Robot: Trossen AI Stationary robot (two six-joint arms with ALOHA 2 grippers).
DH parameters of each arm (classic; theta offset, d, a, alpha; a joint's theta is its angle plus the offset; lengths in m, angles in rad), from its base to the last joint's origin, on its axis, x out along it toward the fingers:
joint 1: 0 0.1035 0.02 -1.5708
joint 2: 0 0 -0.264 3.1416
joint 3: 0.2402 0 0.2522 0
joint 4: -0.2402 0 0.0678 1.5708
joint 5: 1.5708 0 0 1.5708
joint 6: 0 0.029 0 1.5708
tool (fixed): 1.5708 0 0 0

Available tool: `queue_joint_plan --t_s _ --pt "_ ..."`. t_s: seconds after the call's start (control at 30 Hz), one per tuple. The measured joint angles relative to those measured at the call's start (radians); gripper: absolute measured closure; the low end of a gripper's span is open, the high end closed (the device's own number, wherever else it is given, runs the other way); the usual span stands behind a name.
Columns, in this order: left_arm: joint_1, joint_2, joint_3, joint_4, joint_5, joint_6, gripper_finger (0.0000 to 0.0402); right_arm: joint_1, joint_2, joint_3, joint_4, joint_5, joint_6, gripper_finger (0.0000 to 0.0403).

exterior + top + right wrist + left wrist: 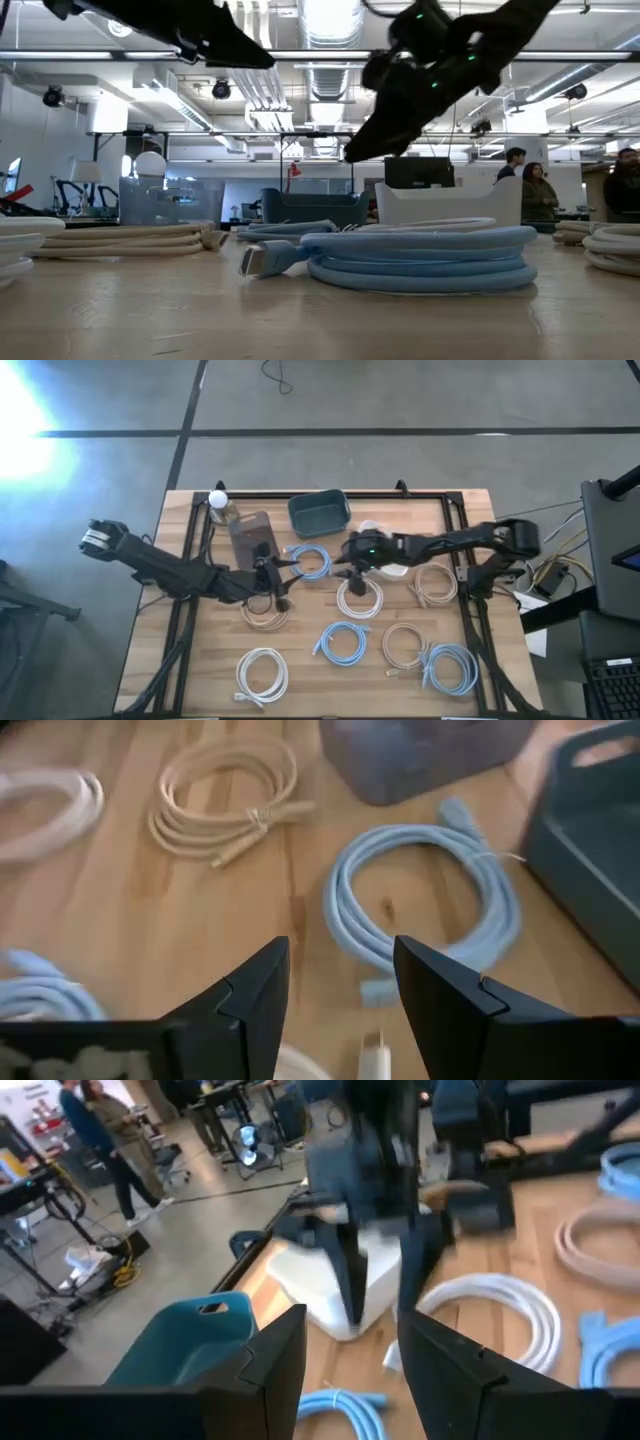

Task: Sort HDMI cables
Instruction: Put the top blue HDMI cable into the blue bin

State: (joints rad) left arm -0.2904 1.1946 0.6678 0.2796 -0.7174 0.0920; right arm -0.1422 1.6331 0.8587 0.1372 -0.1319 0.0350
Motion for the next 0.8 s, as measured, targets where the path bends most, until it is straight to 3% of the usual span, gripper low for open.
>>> queue_joint_plan --t_s 0.17,0.37,0.47,0.67,0.8 --pt "0.000 -0.061 0.056 -0.223 -0.006 -0.130 0.0238 0.021 0.178 0.138 -0.008 0.000 -0.072 0.0225" --pt "0.000 -0.167 0.058 -0.494 -0.016 -0.297 0.0239 0.027 0.327 0.310 -0.147 0.048 -0.123 0.0225" --pt "0.000 -0.196 0.017 -0.499 -0.016 -0.374 0.0239 0.027 0.385 0.384 -0.234 0.137 -0.122 0.0228" --pt "0.001 -0.213 -0.054 -0.482 -0.016 -0.430 0.0239 0.027 0.479 0.503 -0.402 0.142 -0.123 0.0236" --pt "0.001 -0.214 -0.068 -0.474 -0.044 -0.436 0.0239 0.027 0.516 0.545 -0.412 0.139 -0.128 0.0252"
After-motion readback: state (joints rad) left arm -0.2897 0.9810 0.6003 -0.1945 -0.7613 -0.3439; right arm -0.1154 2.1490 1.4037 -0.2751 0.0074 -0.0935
